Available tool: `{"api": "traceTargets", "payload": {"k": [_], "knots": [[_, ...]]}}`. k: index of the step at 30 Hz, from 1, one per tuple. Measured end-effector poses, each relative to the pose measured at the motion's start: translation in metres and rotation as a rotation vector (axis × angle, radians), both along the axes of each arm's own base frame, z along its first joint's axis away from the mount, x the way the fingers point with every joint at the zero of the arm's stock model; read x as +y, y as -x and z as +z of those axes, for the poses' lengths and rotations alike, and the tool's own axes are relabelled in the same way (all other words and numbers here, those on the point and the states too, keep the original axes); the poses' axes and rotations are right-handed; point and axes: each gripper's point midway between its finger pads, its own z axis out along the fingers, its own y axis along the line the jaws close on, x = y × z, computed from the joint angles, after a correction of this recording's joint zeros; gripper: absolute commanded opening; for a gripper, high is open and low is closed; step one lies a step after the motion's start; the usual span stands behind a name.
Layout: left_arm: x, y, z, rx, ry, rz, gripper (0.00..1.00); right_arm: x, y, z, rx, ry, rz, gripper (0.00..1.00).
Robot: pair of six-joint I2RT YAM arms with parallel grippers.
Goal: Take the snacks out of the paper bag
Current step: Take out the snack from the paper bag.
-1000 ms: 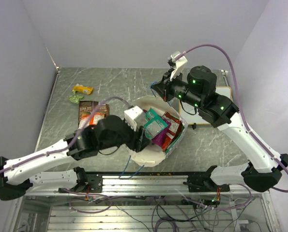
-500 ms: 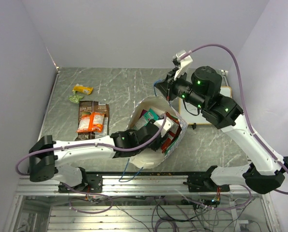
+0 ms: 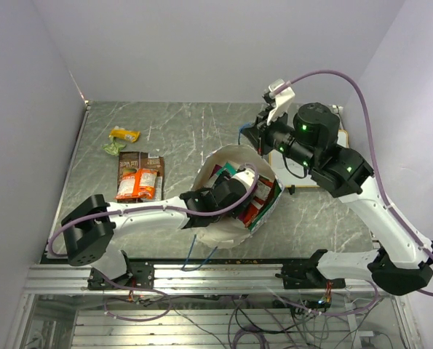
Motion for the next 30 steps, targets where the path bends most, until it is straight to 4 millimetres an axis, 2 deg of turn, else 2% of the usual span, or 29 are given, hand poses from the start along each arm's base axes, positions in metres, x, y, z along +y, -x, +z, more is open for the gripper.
{"api": "traceTargets", "payload": {"k": [4,9,14,17,22,25,28,30], "knots": [[-0.005,-0.003,0.003,-0.001,0.039,0.013,0.83,-0.012,-0.001,0.0,-0.013,0.042,-0.037,0.0],[-0.009,-0.005,0.003,-0.006,0.056,0.016,0.92,-0.008,-0.006,0.005,-0.01,0.066,-0.034,0.0],[-0.007,-0.011,-0.018,0.012,0.005,0.025,0.91,-0.003,-0.007,0.001,0.01,0.072,-0.025,0.0],[-0.001,-0.021,-0.027,0.016,-0.029,0.039,0.91,-0.004,-0.007,0.002,0.011,0.067,-0.025,0.0],[0.008,-0.041,-0.023,0.0,-0.048,0.067,0.87,-0.005,-0.006,0.001,0.009,0.066,-0.029,0.0],[0.013,-0.052,-0.023,-0.006,-0.072,0.082,0.78,-0.006,-0.006,0.003,0.003,0.06,-0.03,0.0],[0.014,-0.059,-0.025,0.0,-0.094,0.076,0.57,-0.006,-0.005,0.003,0.002,0.058,-0.03,0.0],[0.012,-0.059,-0.026,0.009,-0.1,0.057,0.37,-0.007,-0.004,0.002,0.002,0.059,-0.03,0.0]]}}
